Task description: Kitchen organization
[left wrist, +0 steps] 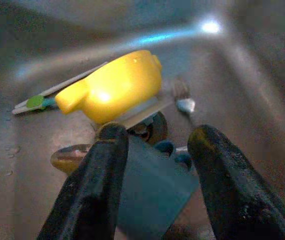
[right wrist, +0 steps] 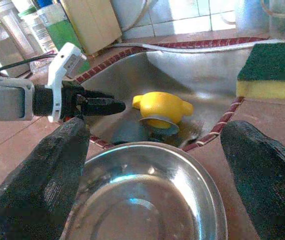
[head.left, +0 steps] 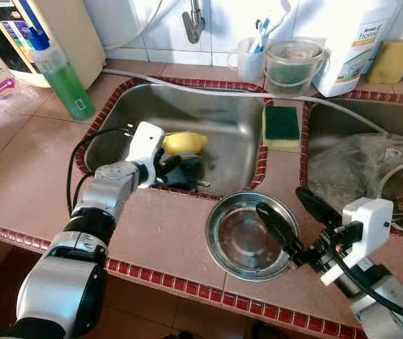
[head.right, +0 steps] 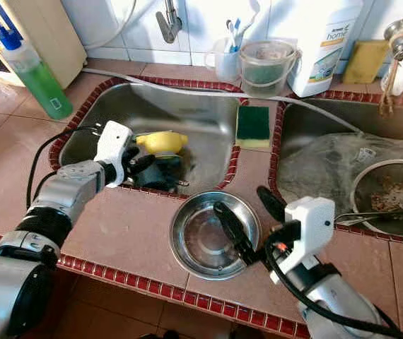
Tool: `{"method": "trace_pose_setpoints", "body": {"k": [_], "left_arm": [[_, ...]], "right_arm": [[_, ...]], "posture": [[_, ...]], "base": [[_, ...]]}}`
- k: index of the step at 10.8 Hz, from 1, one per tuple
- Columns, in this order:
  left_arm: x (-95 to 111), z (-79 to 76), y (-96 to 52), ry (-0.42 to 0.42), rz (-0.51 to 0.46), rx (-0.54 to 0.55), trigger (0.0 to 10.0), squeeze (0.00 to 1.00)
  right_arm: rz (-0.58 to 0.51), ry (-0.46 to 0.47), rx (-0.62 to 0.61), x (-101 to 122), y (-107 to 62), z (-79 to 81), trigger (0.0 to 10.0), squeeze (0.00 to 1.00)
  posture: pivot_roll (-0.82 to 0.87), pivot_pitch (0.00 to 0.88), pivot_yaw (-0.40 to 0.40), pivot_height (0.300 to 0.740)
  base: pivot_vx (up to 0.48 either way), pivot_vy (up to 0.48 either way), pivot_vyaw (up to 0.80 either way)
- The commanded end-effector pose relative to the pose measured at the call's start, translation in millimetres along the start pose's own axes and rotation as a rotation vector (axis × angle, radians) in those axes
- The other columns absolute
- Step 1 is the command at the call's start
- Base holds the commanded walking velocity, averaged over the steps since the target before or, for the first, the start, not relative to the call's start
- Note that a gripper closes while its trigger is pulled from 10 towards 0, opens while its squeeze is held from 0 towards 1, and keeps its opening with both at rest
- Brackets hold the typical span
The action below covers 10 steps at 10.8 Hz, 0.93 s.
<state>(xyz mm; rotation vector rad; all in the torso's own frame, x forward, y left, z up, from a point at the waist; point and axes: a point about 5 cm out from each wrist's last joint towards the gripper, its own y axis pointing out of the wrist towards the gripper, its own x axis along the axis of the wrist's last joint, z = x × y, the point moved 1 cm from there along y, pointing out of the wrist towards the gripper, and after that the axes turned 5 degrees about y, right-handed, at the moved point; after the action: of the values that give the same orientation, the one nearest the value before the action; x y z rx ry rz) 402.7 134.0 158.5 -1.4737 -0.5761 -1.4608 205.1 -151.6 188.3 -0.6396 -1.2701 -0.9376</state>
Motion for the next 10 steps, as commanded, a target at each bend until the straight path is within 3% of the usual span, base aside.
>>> {"method": "trace_pose_setpoints", "body": {"k": [1,5,6,7,8,10], "left_arm": [[2,8.1,-4.6,0.002,-0.007,0.013,10.0,1.0],[24,6.8,-15.1,0.002,-0.123,0.012,10.0,1.0],[29,0.3,-20.8,0.013,-0.16,-0.013,10.0,0.79],[31,-7.9,-28.8,0.019,-0.198,-0.037,10.0,0.0],[31,-10.9,-31.7,0.014,-0.209,-0.046,10.0,0.0],[23,-29.5,-48.0,0.028,-0.239,-0.062,10.0,0.0]], "right_arm": [[0.009,0.013,0.022,-3,1.2,2.3,10.0,0.0],[-0.047,-0.026,0.007,4,22.0,-10.1,10.0,0.0],[-0.065,-0.028,0.004,6,26.8,-12.9,10.0,0.0],[-0.087,-0.037,-0.014,7,28.7,-17.4,10.0,0.0],[-0.102,-0.048,-0.034,8,28.9,-20.5,10.0,0.0],[-0.205,-0.105,-0.297,24,20.6,-60.2,10.0,0.0]], "posture": [[-0.3,0.192,0.131,0.74],[-0.28,0.129,0.098,0.74],[-0.27,0.113,0.09,0.74],[-0.27,0.1,0.085,0.74],[-0.27,0.095,0.085,0.74],[-0.28,0.086,0.087,0.74]], "base": [[0.0,0.0,0.0],[0.0,0.0,0.0],[0.0,0.0,0.0],[0.0,0.0,0.0],[0.0,0.0,0.0],[0.0,0.0,0.0]]}}
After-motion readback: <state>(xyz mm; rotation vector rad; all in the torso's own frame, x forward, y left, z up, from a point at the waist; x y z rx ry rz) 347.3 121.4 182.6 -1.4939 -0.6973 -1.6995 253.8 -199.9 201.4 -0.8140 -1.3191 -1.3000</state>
